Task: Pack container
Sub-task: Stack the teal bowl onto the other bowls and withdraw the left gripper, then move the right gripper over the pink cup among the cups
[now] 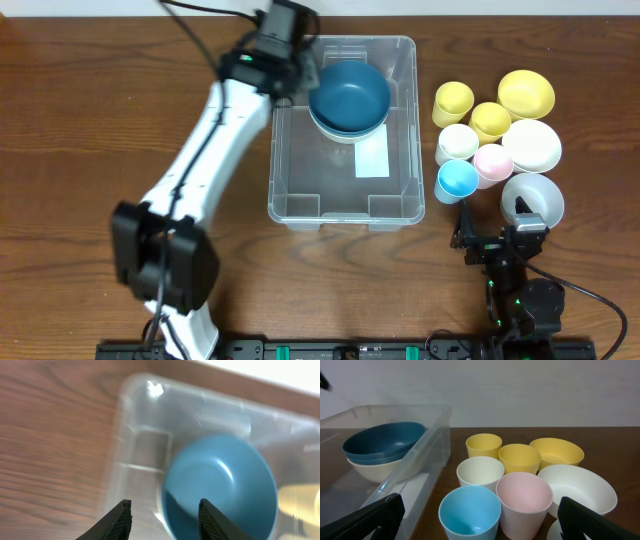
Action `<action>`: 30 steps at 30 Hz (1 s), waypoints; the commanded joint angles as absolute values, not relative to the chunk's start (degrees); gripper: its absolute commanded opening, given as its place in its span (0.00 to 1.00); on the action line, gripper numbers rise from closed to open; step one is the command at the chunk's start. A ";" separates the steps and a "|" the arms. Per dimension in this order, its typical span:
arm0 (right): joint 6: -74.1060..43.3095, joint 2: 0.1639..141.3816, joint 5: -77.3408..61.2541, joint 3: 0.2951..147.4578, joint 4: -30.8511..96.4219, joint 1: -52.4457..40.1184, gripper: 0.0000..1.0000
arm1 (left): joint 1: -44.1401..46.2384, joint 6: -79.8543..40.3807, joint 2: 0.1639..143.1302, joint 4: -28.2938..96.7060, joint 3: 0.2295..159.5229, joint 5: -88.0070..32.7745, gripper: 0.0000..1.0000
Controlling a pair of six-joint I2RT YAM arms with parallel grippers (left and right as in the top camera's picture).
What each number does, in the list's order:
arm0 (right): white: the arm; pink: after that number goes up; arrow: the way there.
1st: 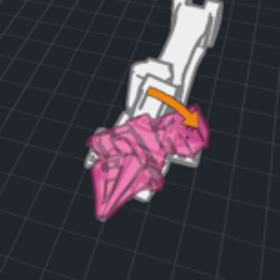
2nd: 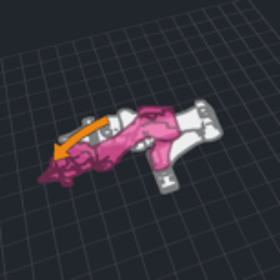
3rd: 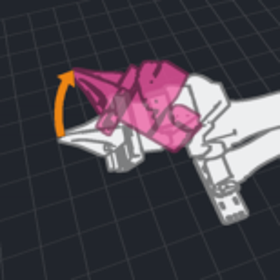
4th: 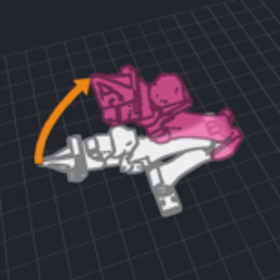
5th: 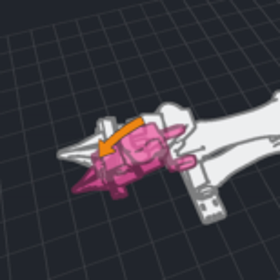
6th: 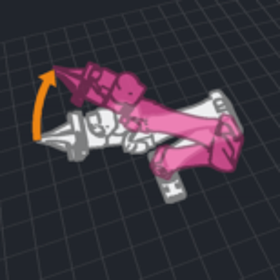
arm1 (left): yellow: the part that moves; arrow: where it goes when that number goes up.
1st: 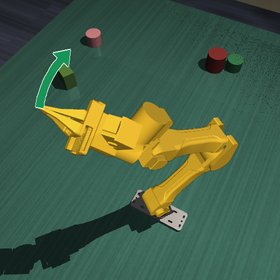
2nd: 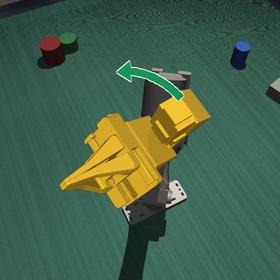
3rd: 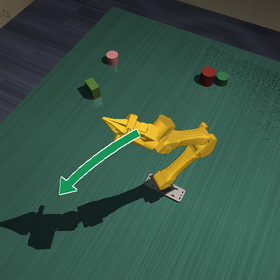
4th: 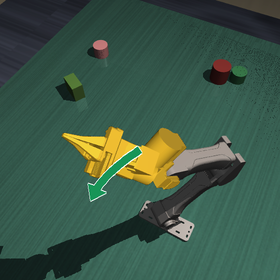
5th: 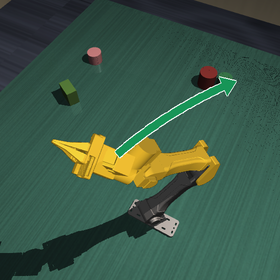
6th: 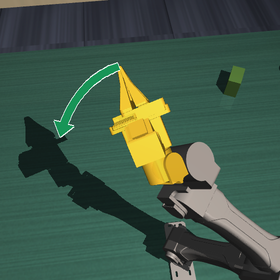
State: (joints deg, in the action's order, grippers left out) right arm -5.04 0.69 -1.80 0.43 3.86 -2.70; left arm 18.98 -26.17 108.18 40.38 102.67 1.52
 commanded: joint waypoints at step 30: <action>-5.74 0.32 -2.42 0.30 4.05 -2.24 0.99 | -15.20 -23.16 98.10 54.19 103.35 2.63 0.98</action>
State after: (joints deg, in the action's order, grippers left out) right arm -5.04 0.69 -1.80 0.43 3.86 -2.70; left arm -14.94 -23.73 98.00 53.87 102.78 1.93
